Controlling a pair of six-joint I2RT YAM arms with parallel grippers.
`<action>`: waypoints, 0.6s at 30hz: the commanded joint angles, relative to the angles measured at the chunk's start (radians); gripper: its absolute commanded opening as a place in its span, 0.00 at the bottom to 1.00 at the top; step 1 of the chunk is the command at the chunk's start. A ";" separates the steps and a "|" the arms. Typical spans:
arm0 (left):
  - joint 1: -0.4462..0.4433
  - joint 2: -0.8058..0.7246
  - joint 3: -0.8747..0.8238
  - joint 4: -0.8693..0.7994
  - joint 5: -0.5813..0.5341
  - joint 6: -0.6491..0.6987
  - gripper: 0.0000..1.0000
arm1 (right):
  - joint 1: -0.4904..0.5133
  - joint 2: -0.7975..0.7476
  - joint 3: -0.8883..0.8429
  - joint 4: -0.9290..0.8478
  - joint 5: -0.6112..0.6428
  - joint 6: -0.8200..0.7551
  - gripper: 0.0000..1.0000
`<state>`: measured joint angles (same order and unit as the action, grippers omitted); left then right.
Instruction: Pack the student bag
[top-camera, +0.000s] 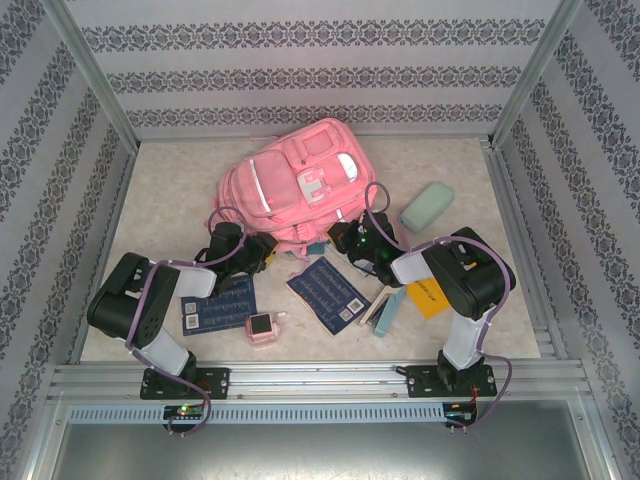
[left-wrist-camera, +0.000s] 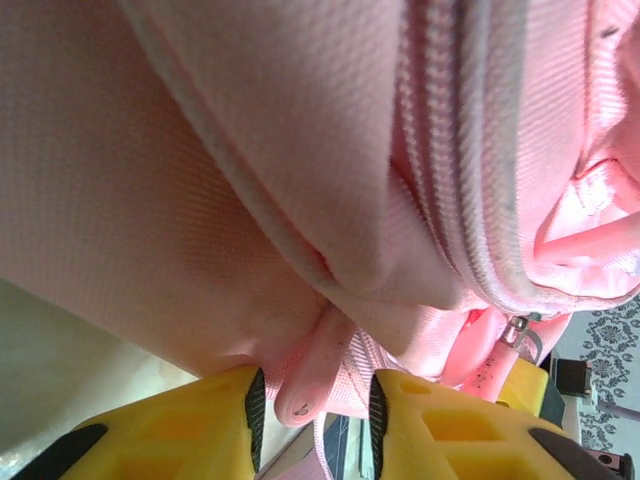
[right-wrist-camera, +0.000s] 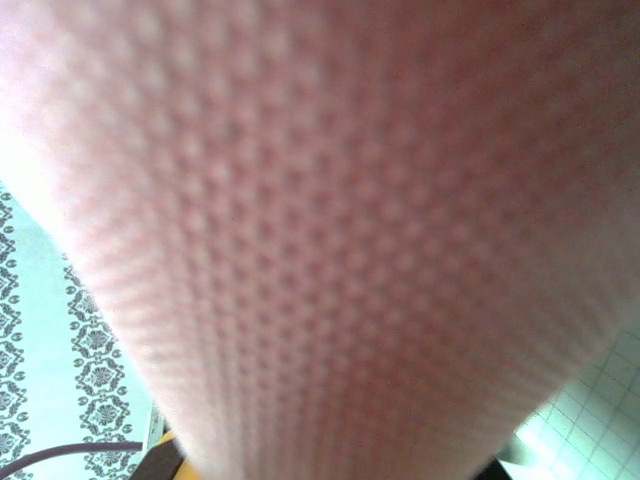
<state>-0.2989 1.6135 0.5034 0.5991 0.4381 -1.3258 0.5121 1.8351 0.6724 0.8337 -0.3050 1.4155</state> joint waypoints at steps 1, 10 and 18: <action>-0.001 0.032 -0.004 0.029 0.022 -0.006 0.32 | -0.003 -0.013 0.035 0.069 -0.048 0.011 0.00; -0.001 0.088 0.052 0.011 0.003 0.027 0.27 | 0.002 -0.011 0.035 0.080 -0.059 0.020 0.00; 0.001 -0.001 0.063 -0.106 -0.038 0.101 0.05 | -0.012 -0.025 0.019 0.062 -0.059 -0.003 0.00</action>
<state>-0.3008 1.6497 0.5503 0.5751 0.4423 -1.2774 0.5110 1.8355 0.6724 0.8341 -0.3077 1.4288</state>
